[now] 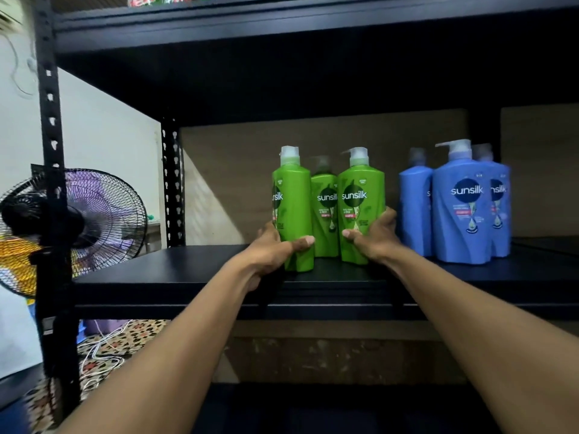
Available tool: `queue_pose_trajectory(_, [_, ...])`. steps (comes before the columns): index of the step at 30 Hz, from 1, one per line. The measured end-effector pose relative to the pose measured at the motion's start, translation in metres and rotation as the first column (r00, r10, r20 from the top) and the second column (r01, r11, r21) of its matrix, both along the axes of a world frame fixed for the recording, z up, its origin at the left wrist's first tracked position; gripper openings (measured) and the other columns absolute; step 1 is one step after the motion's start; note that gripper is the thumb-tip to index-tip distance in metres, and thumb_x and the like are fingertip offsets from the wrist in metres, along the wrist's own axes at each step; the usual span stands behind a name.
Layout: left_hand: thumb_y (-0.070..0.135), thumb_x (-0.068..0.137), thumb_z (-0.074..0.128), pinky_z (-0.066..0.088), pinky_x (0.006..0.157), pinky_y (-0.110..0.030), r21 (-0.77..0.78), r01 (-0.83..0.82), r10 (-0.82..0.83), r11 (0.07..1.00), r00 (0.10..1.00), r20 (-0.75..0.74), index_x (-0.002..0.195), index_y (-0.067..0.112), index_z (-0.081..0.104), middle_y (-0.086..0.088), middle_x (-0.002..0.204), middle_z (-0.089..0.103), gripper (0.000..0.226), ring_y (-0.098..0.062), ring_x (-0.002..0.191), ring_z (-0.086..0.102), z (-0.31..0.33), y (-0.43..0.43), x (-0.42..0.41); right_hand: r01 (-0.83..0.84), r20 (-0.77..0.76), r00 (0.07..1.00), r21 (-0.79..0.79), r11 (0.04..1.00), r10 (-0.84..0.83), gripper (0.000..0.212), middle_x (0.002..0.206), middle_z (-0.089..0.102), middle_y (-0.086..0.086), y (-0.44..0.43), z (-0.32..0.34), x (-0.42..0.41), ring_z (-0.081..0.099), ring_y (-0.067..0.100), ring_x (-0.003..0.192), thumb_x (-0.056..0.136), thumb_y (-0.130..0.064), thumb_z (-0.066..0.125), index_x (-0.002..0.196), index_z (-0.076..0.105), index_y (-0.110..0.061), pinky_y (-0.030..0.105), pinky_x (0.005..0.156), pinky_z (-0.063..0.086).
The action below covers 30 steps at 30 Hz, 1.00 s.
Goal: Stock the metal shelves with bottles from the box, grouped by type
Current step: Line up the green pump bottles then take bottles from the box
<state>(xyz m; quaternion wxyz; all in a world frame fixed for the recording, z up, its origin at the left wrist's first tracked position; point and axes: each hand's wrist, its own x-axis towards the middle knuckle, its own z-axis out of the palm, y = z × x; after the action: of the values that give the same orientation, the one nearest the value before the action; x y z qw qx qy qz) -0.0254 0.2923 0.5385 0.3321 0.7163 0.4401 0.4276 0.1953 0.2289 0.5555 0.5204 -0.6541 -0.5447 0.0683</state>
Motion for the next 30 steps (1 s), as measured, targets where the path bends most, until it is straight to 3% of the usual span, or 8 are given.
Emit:
queue_pose_trajectory(4, [0.09, 0.028, 0.081, 0.04, 0.117, -0.048, -0.002, -0.088, 0.088, 0.996, 0.995, -0.044, 0.152, 0.037, 0.034, -0.007, 0.161, 0.038, 0.142, -0.03, 0.141, 0.045, 0.007, 0.015, 0.011, 0.0, -0.03, 1.0, 0.01, 1.0, 0.0, 0.094, 0.152, 0.02, 0.018, 0.016, -0.001, 0.0, 0.036, 0.037, 0.139, 0.089, -0.032, 0.074, 0.148, 0.006, -0.004, 0.039, 0.118, 0.031])
queue_pose_trajectory(8, [0.06, 0.08, 0.077, 0.03, 0.123, -0.043, 0.003, -0.187, 0.187, 0.982, 0.978, -0.09, 0.16, 0.004, 0.013, -0.016, 0.166, 0.016, 0.117, -0.036, 0.15, 0.027, 0.012, 0.012, 0.032, -0.029, -0.066, 0.997, 0.016, 0.999, 0.03, 0.094, 0.153, 0.017, 0.017, 0.032, -0.004, 0.006, 0.03, 0.036, 0.141, 0.09, -0.029, 0.074, 0.149, 0.005, -0.006, 0.034, 0.118, 0.027])
queue_pose_trajectory(10, [0.054, 0.084, 0.077, 0.033, 0.121, -0.046, 0.026, -0.213, 0.214, 0.977, 0.971, -0.103, 0.157, 0.002, 0.018, -0.018, 0.162, 0.024, 0.107, -0.037, 0.147, 0.032, 0.012, 0.019, 0.036, -0.046, -0.094, 0.994, 0.021, 0.999, 0.048, 0.096, 0.155, 0.015, 0.017, 0.038, -0.005, 0.008, 0.027, 0.035, 0.143, 0.09, -0.029, 0.074, 0.15, 0.003, -0.008, 0.034, 0.119, 0.024])
queue_pose_trajectory(15, [0.068, 0.07, 0.078, 0.03, 0.119, -0.058, 0.018, -0.19, 0.191, 0.982, 0.976, -0.106, 0.151, 0.006, 0.027, -0.01, 0.154, 0.037, 0.114, -0.038, 0.142, 0.041, 0.009, 0.029, 0.04, -0.041, -0.07, 0.997, 0.007, 0.999, 0.041, 0.097, 0.158, 0.014, 0.017, 0.042, -0.007, 0.011, 0.027, 0.037, 0.144, 0.09, -0.033, 0.073, 0.151, 0.001, -0.01, 0.042, 0.121, 0.025])
queue_pose_trajectory(18, [0.069, 0.062, 0.084, 0.035, 0.116, -0.057, 0.05, -0.275, 0.279, 0.96, 0.954, -0.108, 0.143, 0.007, 0.029, -0.011, 0.143, 0.047, 0.115, -0.035, 0.134, 0.049, 0.007, 0.026, 0.039, -0.032, -0.062, 0.998, 0.003, 0.999, 0.032, 0.096, 0.159, 0.014, 0.018, 0.04, -0.008, 0.013, 0.027, 0.039, 0.144, 0.091, -0.036, 0.071, 0.151, 0.001, -0.009, 0.044, 0.121, 0.025])
queue_pose_trajectory(23, [0.094, 0.013, 0.078, 0.054, 0.096, -0.051, 0.091, -0.27, 0.277, 0.959, 0.958, -0.075, 0.12, 0.032, 0.061, 0.01, 0.115, 0.073, 0.125, -0.019, 0.101, 0.071, -0.012, 0.117, 0.029, -0.034, -0.061, 0.998, -0.01, 0.999, 0.034, 0.097, 0.159, 0.014, 0.019, 0.036, -0.008, 0.011, 0.025, 0.041, 0.145, 0.093, -0.038, 0.068, 0.152, -0.002, -0.008, 0.045, 0.121, 0.024])
queue_pose_trajectory(28, [0.093, 0.0, 0.073, 0.043, 0.11, -0.054, 0.079, -0.272, 0.277, 0.959, 0.959, -0.061, 0.14, 0.016, 0.033, -0.003, 0.138, 0.057, 0.165, -0.029, 0.124, 0.058, 0.005, 0.035, 0.033, -0.042, -0.132, 0.99, -0.009, 0.999, 0.04, 0.091, 0.157, 0.019, 0.018, 0.034, -0.006, 0.013, 0.03, 0.036, 0.143, 0.092, -0.038, 0.069, 0.149, 0.004, -0.009, 0.039, 0.119, 0.028])
queue_pose_trajectory(30, [0.09, 0.011, 0.076, 0.037, 0.114, -0.057, 0.064, -0.267, 0.272, 0.962, 0.957, -0.097, 0.148, 0.01, 0.021, -0.01, 0.148, 0.049, 0.168, -0.034, 0.134, 0.05, 0.009, 0.015, 0.034, -0.043, -0.153, 0.987, -0.005, 0.999, 0.042, 0.089, 0.156, 0.02, 0.017, 0.034, -0.006, 0.013, 0.033, 0.034, 0.141, 0.092, -0.037, 0.07, 0.148, 0.007, -0.009, 0.034, 0.117, 0.029])
